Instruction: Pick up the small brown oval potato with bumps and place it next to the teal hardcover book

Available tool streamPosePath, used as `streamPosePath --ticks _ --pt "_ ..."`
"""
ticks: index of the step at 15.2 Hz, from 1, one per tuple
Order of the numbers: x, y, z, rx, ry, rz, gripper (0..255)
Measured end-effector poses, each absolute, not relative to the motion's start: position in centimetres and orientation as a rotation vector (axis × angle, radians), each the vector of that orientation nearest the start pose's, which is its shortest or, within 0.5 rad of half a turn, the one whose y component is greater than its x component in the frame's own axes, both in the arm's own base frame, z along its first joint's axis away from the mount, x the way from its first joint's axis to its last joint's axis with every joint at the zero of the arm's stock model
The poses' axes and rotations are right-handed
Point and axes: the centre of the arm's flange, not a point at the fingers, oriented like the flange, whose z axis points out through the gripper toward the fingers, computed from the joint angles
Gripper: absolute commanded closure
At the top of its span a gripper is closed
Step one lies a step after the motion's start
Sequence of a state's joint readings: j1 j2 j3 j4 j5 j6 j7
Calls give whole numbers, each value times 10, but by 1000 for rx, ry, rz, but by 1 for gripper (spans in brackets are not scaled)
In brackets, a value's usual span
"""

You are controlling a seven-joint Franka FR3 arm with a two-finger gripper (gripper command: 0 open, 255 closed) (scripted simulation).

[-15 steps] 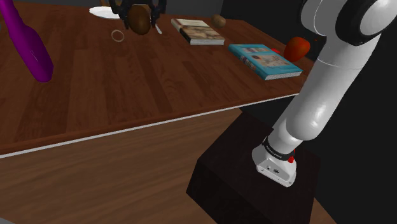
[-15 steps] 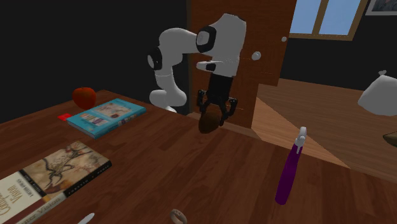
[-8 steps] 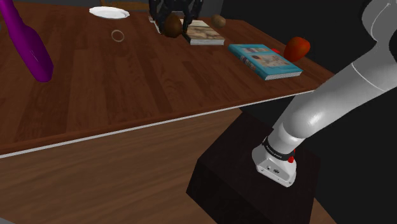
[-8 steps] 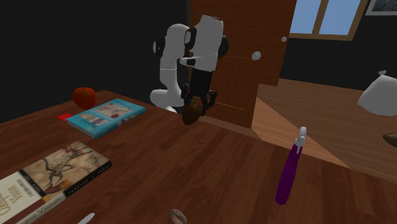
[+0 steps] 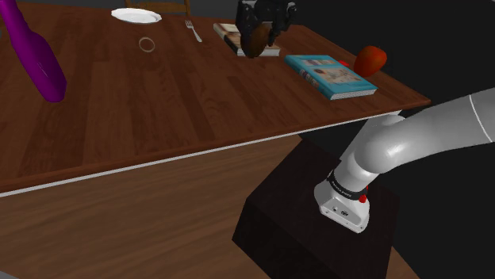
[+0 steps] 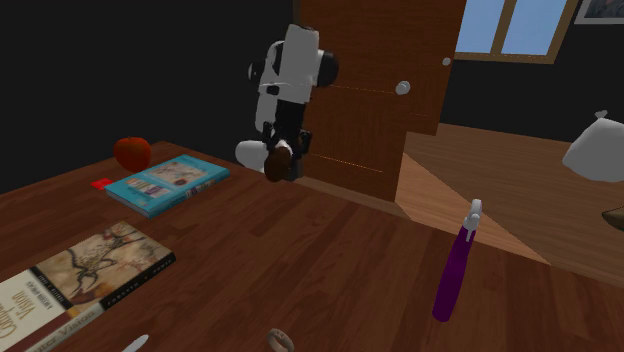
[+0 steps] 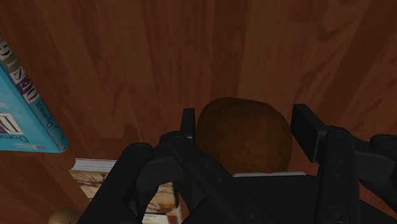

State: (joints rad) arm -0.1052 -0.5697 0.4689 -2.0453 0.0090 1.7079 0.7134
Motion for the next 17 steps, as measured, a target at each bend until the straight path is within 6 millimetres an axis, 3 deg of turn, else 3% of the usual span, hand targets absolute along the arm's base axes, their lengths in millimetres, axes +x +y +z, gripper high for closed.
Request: streamPosePath --ticks 11,17 --pt "261 83 651 -3167 632 -444 255" --pt "250 71 625 -3166 630 -443 255"
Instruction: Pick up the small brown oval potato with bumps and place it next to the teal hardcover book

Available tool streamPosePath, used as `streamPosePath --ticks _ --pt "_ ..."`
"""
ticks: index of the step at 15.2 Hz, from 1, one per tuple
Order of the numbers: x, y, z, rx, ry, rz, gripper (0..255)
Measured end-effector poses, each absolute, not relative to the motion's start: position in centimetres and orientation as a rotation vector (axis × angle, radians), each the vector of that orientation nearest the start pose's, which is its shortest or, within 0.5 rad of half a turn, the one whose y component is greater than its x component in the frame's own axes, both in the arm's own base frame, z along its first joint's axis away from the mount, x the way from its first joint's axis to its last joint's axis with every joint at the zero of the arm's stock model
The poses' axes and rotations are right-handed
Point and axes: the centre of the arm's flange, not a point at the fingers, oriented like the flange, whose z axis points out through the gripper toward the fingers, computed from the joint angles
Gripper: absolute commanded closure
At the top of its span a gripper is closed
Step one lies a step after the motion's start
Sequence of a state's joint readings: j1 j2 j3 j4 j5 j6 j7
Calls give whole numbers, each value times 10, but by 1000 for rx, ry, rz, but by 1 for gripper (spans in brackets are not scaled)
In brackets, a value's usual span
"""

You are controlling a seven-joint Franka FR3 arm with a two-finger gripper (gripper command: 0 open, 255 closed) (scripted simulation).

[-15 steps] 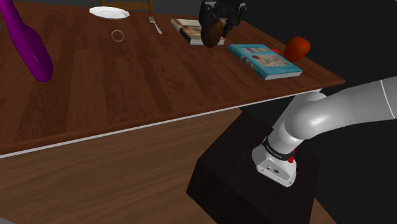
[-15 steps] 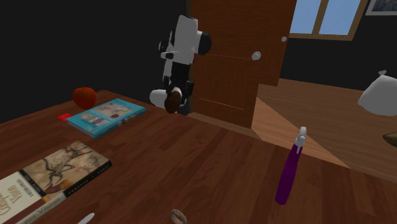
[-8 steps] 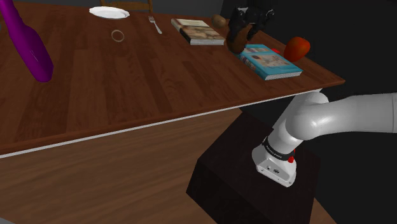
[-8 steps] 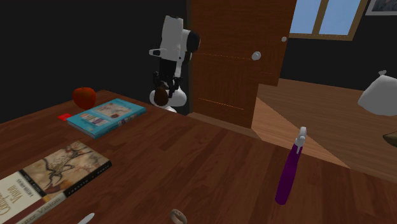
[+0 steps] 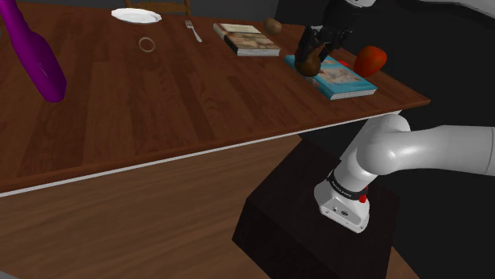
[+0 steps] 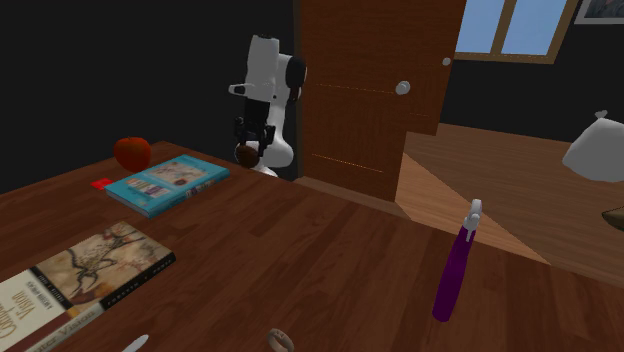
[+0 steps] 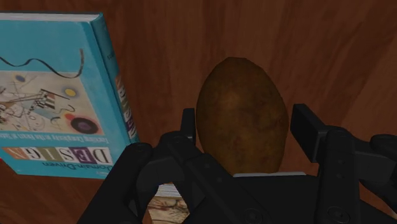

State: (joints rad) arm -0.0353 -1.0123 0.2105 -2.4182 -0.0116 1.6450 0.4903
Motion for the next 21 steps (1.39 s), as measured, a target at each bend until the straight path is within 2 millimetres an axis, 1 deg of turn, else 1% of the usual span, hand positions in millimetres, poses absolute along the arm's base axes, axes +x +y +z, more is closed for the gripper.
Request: streamPosePath --ticks 16,19,21 --pt "251 71 540 -3167 630 -443 255" --pt "251 73 531 -3158 625 -467 255" --pt "250 73 529 -3152 621 -484 255"
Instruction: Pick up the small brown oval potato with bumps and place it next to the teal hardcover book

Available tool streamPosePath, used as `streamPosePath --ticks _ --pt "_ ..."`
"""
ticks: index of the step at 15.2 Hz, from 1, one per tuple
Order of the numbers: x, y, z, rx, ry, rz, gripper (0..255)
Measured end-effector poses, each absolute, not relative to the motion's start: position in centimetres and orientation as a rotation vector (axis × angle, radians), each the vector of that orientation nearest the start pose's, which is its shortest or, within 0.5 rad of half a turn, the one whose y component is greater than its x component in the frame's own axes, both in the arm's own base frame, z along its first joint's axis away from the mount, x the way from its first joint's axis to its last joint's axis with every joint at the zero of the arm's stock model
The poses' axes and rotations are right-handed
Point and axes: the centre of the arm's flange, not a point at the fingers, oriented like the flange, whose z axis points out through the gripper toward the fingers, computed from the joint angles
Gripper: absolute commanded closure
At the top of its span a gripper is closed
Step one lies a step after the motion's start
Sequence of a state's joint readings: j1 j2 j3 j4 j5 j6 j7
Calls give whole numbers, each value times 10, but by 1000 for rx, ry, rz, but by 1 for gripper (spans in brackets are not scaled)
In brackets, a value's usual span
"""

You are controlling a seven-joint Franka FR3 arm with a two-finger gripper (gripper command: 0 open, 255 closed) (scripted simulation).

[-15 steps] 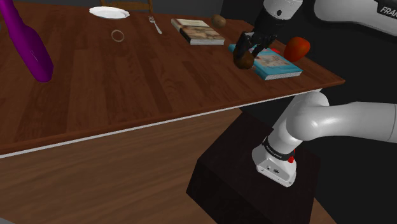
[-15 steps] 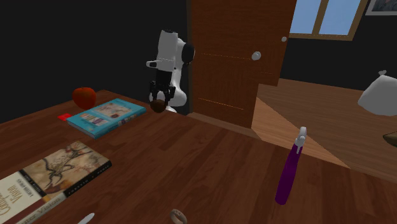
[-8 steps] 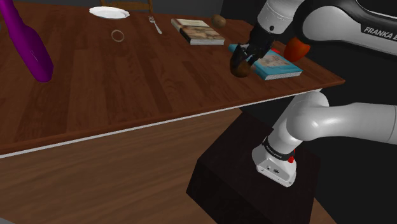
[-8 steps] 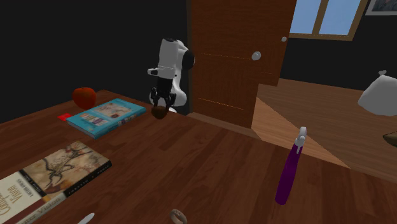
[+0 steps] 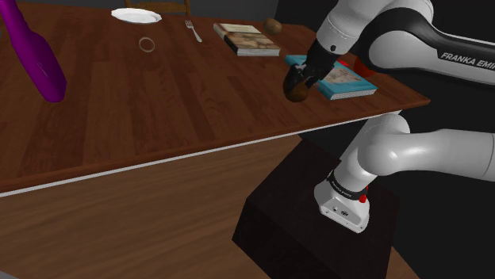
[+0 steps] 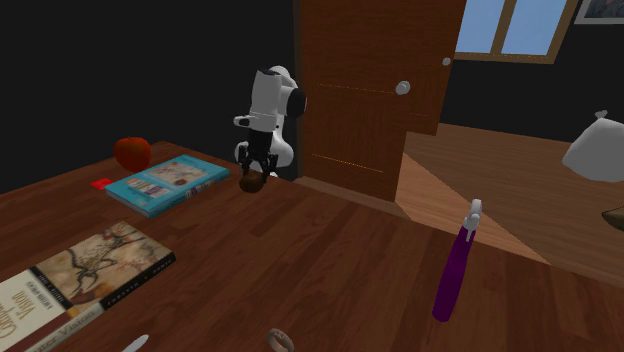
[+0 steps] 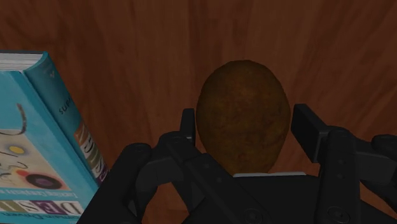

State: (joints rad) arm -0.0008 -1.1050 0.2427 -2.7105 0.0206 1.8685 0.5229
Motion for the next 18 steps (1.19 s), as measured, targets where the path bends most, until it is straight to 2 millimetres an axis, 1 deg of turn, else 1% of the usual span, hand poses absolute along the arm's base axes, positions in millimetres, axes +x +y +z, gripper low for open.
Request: streamPosePath --ticks 4,5,7,11,12,13,15,18 --pt "250 73 529 -3153 621 -478 255" --pt "250 73 528 -3153 621 -479 0" --pt "250 72 522 -3162 627 -454 0" --pt "250 71 520 -3166 630 -444 0" --pt "249 72 526 -3166 630 -444 0" --pt "247 72 537 -3166 630 -445 0" --pt "244 76 558 -3166 630 -445 0" --pt "239 79 568 -3166 630 -444 0"
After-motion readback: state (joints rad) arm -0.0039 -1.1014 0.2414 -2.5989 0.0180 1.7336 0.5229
